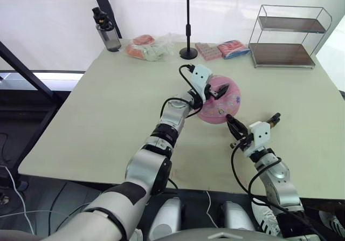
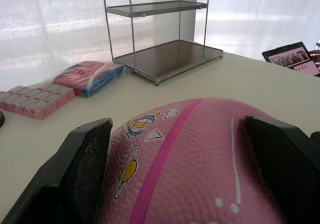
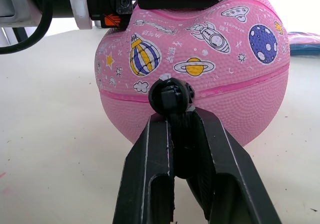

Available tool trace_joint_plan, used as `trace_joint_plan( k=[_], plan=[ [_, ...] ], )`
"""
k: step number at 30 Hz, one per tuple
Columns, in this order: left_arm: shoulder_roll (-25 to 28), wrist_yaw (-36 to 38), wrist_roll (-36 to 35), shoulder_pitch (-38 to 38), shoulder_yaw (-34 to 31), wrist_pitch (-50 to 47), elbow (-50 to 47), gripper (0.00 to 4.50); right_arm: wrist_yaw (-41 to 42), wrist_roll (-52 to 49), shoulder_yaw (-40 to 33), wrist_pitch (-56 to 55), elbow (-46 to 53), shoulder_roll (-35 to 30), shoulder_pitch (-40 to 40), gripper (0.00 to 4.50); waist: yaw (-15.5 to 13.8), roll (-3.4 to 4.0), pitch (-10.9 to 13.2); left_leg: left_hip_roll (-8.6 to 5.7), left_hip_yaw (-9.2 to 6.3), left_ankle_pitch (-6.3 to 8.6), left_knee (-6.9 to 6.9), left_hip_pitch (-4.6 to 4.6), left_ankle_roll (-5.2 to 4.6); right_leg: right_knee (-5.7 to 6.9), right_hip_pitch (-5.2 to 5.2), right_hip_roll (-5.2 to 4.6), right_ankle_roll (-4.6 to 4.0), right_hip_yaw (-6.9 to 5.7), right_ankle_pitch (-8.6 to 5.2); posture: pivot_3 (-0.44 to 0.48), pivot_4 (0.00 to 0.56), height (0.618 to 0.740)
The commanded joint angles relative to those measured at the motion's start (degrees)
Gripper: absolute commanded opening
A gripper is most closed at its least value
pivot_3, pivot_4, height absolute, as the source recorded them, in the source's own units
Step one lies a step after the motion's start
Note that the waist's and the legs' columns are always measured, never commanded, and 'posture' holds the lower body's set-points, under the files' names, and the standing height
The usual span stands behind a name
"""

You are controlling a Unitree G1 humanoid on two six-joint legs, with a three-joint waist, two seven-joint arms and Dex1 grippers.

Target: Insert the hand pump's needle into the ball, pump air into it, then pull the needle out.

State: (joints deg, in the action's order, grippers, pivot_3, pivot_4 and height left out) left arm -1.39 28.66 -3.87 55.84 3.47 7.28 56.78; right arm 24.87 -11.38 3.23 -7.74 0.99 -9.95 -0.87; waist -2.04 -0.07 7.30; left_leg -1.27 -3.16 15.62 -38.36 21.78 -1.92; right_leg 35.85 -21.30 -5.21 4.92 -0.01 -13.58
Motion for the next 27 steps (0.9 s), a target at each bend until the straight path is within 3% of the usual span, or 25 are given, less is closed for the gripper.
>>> trace_joint_plan(
  k=[1,14,17,21,27],
  plan=[
    [1.74,-4.2,3.54,-5.49,0.68,-4.37,11.08,4.5,2.22,-2.55,-1.8,-5.94,7.59,-0.85,-1.67,0.04,-0.09,0.0,-0.01,-0.02,0.0,0.0,0.0,0.0,0.0,0.0,0.0,-0.02,0.02,0.0,-0.01,0.0,0.15,0.74],
    [1.47,-4.43,3.74,-5.39,1.46,-4.13,11.58,4.5,2.41,-3.54,-2.1,-5.6,10.4,-1.33,-4.61,0.04,-0.09,-0.01,-0.06,-0.06,-0.04,0.01,0.02,0.0,-0.01,-0.01,0.01,-0.07,0.06,-0.02,-0.05,0.0,0.15,0.74],
    [1.38,-4.42,3.76,-5.41,1.56,-4.11,11.65,4.5,2.91,-4.32,-2.35,-5.56,11.39,-1.64,-5.84,0.04,1.28,-0.16,-0.41,-0.06,-0.04,0.01,0.03,-0.06,-0.01,0.01,0.06,-0.07,0.06,-0.01,-0.05,0.0,0.15,0.74],
    [1.26,-4.52,3.83,-5.16,1.53,-3.83,12.14,4.5,3.37,-4.93,-2.85,-5.43,12.12,-1.96,-6.52,0.04,2.38,-0.42,-0.79,-0.01,-0.04,0.06,0.23,-1.02,-0.06,0.0,0.91,-0.06,0.28,-0.01,-0.31,0.0,0.15,0.74],
    [0.04,-3.37,3.41,-4.61,0.74,-3.51,11.43,4.5,2.25,-3.9,-3.81,-5.47,10.69,-2.12,-5.23,0.04,2.54,-0.33,-0.85,0.0,-0.08,0.11,0.28,-1.1,-0.06,0.0,0.96,-0.1,0.32,-0.02,-0.47,0.0,0.15,0.74]
  ],
)
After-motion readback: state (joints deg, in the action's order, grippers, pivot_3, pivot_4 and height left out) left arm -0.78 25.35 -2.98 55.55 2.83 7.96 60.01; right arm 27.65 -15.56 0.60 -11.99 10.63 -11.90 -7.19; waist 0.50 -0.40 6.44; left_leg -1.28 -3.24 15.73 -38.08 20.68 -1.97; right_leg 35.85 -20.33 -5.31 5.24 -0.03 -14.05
